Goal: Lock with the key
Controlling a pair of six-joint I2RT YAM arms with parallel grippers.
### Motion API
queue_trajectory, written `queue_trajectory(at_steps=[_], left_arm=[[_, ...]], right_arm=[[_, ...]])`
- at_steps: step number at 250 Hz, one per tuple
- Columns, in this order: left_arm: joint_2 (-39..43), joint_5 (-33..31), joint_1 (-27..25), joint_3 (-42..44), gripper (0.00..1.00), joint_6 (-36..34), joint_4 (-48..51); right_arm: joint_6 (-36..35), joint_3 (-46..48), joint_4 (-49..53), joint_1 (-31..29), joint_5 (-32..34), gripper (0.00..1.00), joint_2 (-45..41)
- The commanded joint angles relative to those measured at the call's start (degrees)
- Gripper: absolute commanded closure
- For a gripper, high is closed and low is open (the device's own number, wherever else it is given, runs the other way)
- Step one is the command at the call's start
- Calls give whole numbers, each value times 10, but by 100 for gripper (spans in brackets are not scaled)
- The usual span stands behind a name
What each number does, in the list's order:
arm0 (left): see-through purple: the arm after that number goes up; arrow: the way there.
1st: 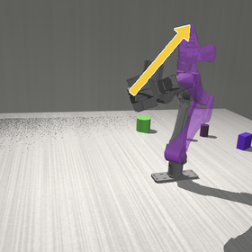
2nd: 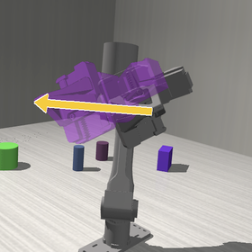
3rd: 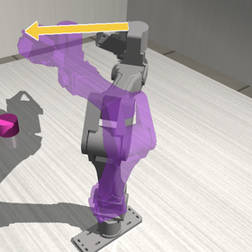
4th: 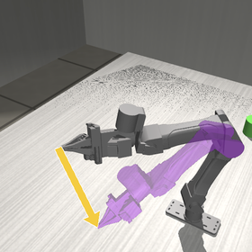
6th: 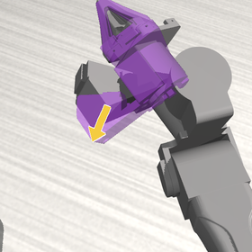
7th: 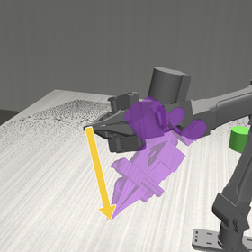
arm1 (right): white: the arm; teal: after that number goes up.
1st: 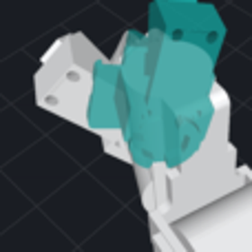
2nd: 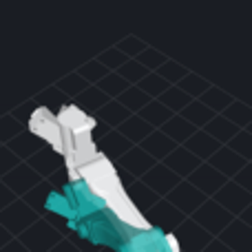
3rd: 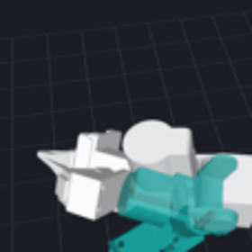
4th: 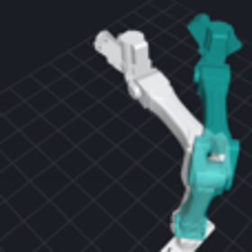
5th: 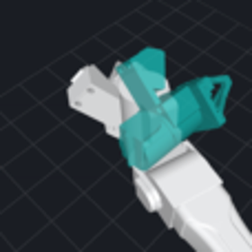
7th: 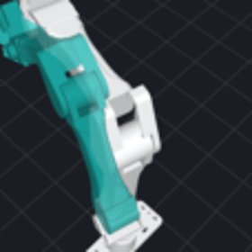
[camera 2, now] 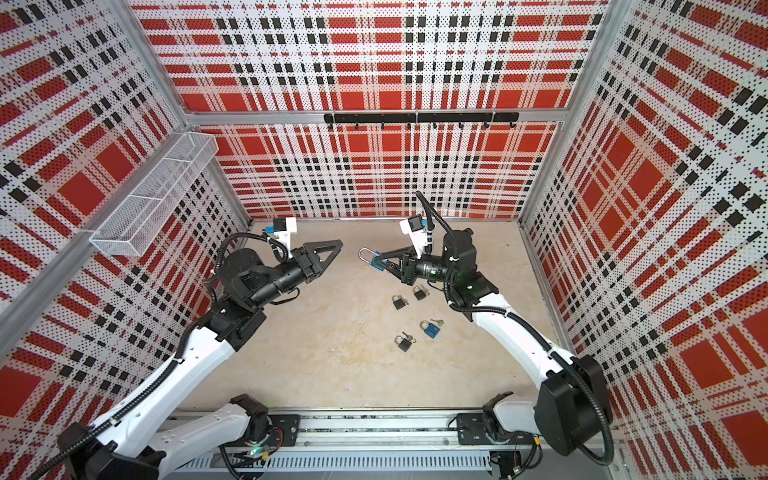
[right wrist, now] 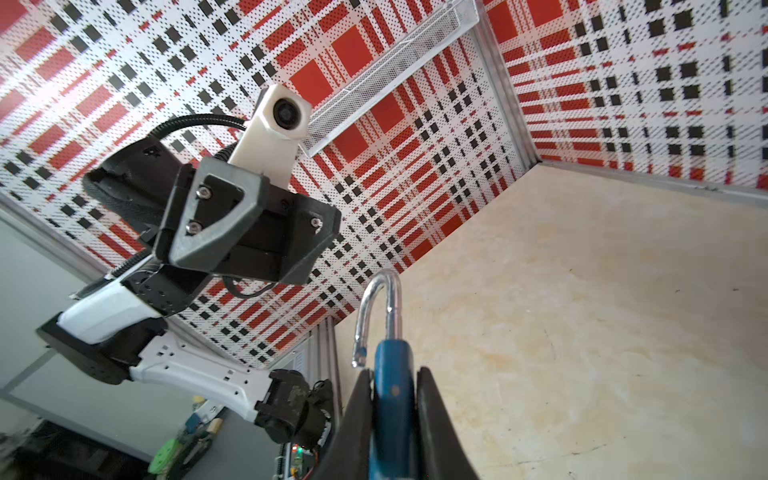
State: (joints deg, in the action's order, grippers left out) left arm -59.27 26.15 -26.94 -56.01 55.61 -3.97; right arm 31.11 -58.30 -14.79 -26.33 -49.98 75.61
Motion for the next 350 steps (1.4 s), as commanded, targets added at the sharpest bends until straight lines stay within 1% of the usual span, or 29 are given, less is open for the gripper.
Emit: queue_trajectory(at_steps=[1,46,74,155,196,267,350], left_arm=[[-6,55,-1,-21,59,-81,67],[2,51,-25,-11,62,-121,70],[6,46,-35,-13,62,-128,70],[5,34,-39,-25,67,-130,46],[-1,33,-45,-32,68,-125,28],[-26,37,-55,-45,72,-125,23],[-29,28,-54,-36,72,-129,21]], right_arm=[[89,12,-123,6,-65,100,6],[183,30,-224,10,-106,100,17],[214,36,-260,10,-116,100,22],[218,42,-259,10,-117,100,25],[192,43,-222,10,-113,100,21],[186,38,-214,10,-114,100,20],[190,32,-215,10,-118,100,20]])
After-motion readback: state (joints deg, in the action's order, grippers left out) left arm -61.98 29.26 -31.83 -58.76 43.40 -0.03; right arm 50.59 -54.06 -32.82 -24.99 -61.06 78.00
